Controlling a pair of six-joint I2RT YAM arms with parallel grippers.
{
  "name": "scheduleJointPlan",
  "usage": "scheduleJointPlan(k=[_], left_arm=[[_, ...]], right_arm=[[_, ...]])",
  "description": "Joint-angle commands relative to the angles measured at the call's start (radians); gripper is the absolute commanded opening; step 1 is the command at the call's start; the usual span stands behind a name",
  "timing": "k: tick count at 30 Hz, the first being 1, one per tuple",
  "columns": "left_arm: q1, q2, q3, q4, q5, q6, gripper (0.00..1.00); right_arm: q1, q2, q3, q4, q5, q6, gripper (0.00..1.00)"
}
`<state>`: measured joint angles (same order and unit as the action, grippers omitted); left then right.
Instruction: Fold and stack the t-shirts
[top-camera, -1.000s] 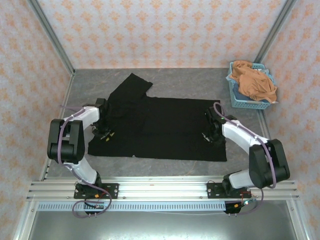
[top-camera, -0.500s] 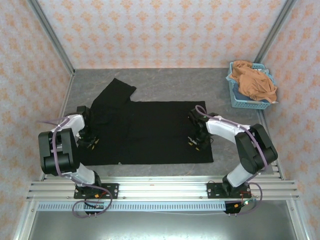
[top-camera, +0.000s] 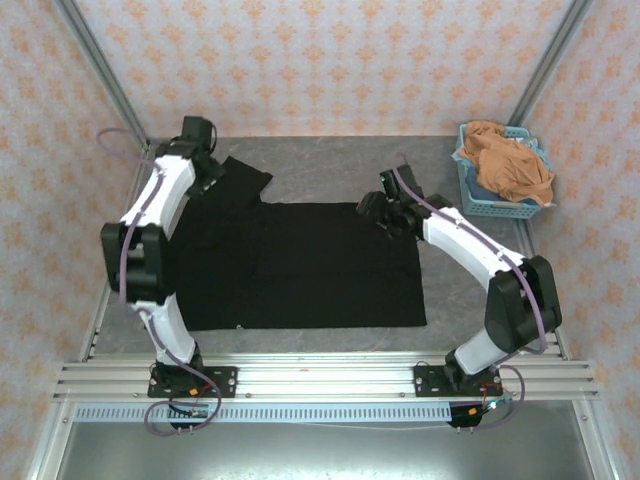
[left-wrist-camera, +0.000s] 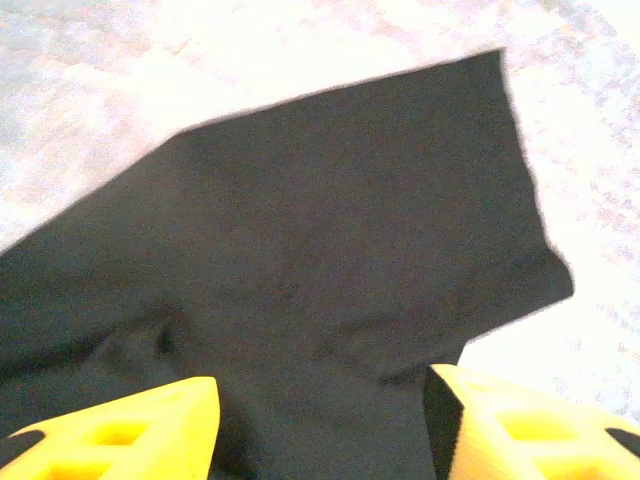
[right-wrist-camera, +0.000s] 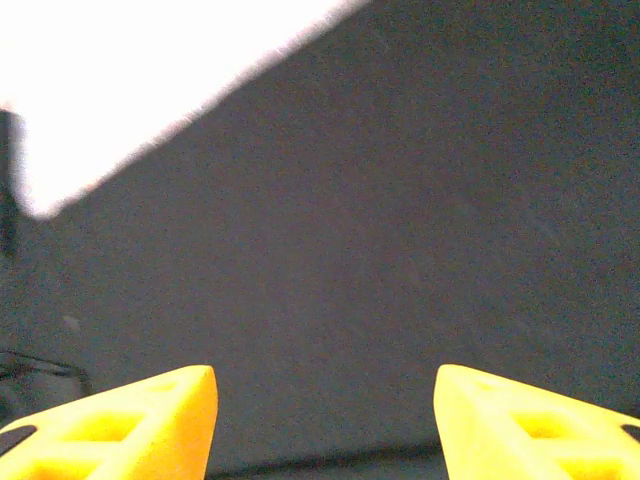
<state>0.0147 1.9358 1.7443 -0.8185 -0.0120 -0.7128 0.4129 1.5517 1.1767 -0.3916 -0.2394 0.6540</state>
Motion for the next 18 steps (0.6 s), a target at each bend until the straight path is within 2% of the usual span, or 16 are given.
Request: scheduleJointPlan(k=[1, 8, 11, 15, 18], left_arm=[[0.007, 0.154, 0.176, 0.008, -0.056, 0.101, 0.62], [0.007, 0.544, 0.705, -0.089, -0.125, 0.119, 0.62], [0.007, 0.644, 0.814, -0.042, -0.165, 0.11, 0.63], [0.008, 0.73, 0.859, 0.046, -0.218, 0.095, 0.66], [0.018, 0.832, 0.965, 0.045, -0.184, 0.07, 0.68]], right_arm=[[-0.073, 0.056, 0.067, 0.182, -0.028, -0.035, 0.6], [-0.141, 0.184, 0.208, 0.183, -0.108, -0.024, 0.6], [-0.147, 0.191, 0.219, 0.183, -0.11, -0.01, 0.6], [-0.147, 0.175, 0.193, 0.202, -0.115, 0.02, 0.6], [-0.146, 0.157, 0.169, 0.215, -0.129, 0.036, 0.6]])
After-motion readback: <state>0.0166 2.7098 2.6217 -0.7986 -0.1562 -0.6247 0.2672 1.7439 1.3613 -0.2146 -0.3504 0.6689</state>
